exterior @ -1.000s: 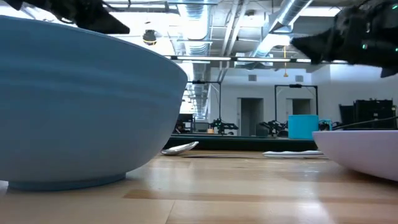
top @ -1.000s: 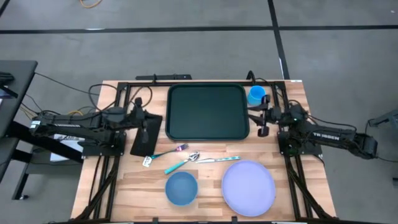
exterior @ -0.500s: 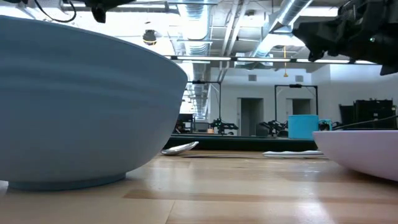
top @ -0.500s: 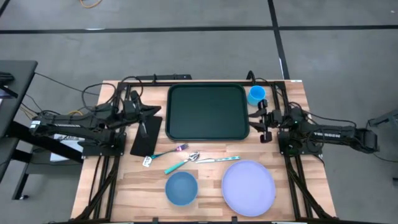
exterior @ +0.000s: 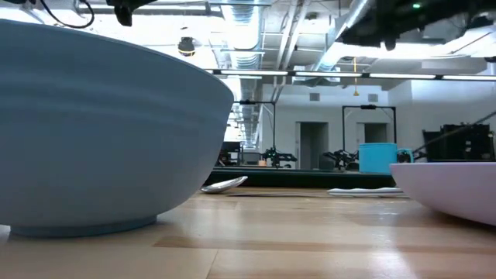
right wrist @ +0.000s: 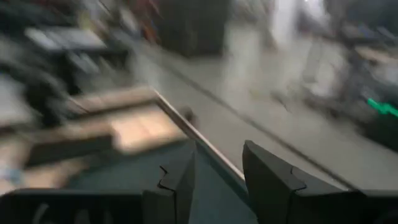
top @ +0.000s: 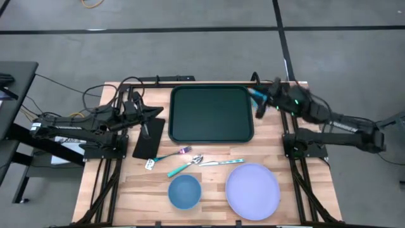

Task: Set up tray
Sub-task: Put the blue mug on the black serving tray

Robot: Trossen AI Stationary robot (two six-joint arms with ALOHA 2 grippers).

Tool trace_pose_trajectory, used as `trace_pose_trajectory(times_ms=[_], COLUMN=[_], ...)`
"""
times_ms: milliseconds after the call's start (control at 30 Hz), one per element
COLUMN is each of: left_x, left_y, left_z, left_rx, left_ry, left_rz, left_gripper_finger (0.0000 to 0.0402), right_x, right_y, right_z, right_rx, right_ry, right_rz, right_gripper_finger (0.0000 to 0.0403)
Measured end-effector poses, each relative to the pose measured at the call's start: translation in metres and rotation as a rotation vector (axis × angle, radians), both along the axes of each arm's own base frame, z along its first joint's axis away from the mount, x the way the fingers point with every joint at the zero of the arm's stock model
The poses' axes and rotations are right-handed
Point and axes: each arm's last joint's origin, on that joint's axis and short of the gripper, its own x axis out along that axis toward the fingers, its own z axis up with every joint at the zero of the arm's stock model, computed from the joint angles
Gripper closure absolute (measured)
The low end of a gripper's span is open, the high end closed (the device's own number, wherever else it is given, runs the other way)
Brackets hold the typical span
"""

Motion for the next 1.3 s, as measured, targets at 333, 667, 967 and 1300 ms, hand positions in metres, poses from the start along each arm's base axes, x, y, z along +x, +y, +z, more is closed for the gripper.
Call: trace_pose_trajectory(times_ms=[333, 667, 967, 1300], left_x=[0.000, 0.000, 0.000, 0.000], left_y=[0.000, 0.000, 0.000, 0.000], left_z=[0.000, 0.000, 0.000, 0.000], left_rx=[0.007, 0.050, 0.047, 0.047], left_ry=[0.006, 0.018, 0.016, 0.020], left_rz=[0.001, 0.008, 0.007, 0.007], left_gripper_finger=[0.0401, 0.0401, 0.0401, 0.0401], right_x=[0.002, -0.029, -0.043, -0.040], right_y=[-0.060, -0.113, -0.139, -0.137], right_z=[0.017, -0.032, -0.051, -0.058], right_rx=[0.259, 0.652, 0.744, 0.816], right_ry=[0.530, 0.898, 0.915, 0.967], right_rz=[-0.250, -0.219, -0.192, -0.187], right_gripper_finger=[0.0280, 0.0280, 0.0280, 0.0278])
